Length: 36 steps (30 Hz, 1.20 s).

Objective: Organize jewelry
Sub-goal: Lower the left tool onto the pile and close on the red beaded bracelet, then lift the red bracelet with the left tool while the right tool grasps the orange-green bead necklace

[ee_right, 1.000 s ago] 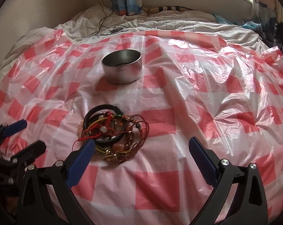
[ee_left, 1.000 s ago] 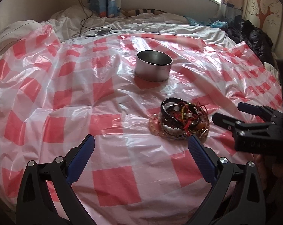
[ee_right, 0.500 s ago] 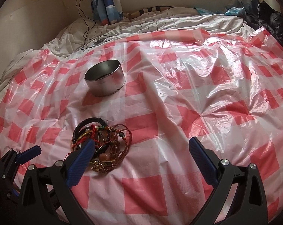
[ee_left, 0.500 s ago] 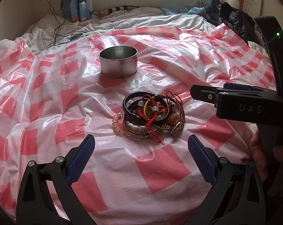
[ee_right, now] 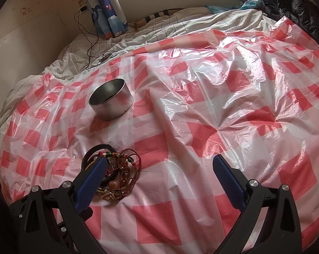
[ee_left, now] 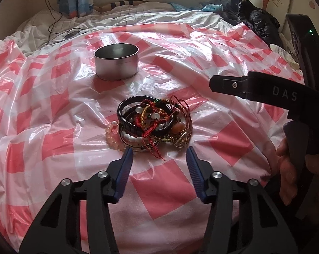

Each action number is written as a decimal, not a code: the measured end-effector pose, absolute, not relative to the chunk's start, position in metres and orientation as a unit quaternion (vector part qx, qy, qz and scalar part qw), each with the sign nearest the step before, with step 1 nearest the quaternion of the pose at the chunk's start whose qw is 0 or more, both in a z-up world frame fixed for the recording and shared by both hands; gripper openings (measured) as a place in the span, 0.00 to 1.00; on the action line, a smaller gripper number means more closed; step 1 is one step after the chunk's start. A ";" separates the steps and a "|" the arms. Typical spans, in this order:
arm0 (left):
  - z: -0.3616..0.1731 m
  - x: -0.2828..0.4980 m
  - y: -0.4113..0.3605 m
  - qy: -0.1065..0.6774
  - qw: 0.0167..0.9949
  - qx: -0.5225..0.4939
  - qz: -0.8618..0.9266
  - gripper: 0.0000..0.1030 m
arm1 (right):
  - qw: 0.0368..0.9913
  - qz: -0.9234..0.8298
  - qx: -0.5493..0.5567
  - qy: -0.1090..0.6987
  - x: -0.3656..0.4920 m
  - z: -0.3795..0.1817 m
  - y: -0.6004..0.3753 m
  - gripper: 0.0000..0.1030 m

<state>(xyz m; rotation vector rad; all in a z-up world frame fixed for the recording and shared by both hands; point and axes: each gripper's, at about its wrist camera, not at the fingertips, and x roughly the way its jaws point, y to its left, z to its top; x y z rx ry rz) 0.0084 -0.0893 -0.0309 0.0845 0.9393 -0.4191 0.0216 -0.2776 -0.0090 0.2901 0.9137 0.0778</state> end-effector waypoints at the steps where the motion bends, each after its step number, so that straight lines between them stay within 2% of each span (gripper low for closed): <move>1: -0.031 0.008 -0.089 0.451 0.868 0.037 -0.207 0.36 | 0.887 0.037 0.140 0.439 0.021 -0.009 -0.278 0.93; 5: -0.032 0.007 -0.089 0.451 0.860 0.017 -0.240 0.16 | 0.886 0.038 0.141 0.439 0.021 -0.009 -0.278 0.93; 8: -0.032 0.008 -0.085 0.448 0.852 -0.019 -0.270 0.10 | 0.886 0.038 0.141 0.440 0.021 -0.009 -0.278 0.93; 12: -0.034 0.009 -0.085 0.448 0.855 -0.024 -0.259 0.03 | 0.887 0.040 0.141 0.439 0.020 -0.008 -0.277 0.93; 18: -0.029 0.006 -0.083 0.432 0.872 -0.009 -0.230 0.04 | 0.885 0.043 0.149 0.439 0.021 -0.009 -0.279 0.93; 19: -0.027 0.006 -0.082 0.428 0.876 -0.006 -0.224 0.08 | 0.885 0.043 0.149 0.439 0.021 -0.009 -0.279 0.93; 21: -0.025 0.006 -0.081 0.422 0.881 -0.004 -0.214 0.31 | 0.885 0.044 0.149 0.439 0.021 -0.009 -0.279 0.93; 22: -0.023 0.006 -0.080 0.417 0.886 -0.001 -0.204 0.54 | 0.885 0.044 0.150 0.439 0.021 -0.009 -0.279 0.93; 23: -0.021 0.006 -0.080 0.409 0.891 0.002 -0.197 0.61 | 0.884 0.045 0.150 0.440 0.021 -0.009 -0.279 0.93; 28: -0.029 0.022 -0.080 0.429 0.883 -0.001 -0.192 0.61 | 0.884 0.049 0.153 0.439 0.021 -0.008 -0.278 0.93; 30: -0.033 0.028 -0.080 0.438 0.877 -0.006 -0.196 0.47 | 0.884 0.047 0.152 0.439 0.021 -0.009 -0.279 0.93; 32: -0.040 0.031 -0.081 0.452 0.870 -0.008 -0.199 0.06 | 0.884 0.048 0.153 0.439 0.021 -0.009 -0.279 0.93; 36: -0.041 0.027 -0.081 0.445 0.871 -0.009 -0.208 0.03 | 0.884 0.048 0.154 0.439 0.021 -0.009 -0.280 0.93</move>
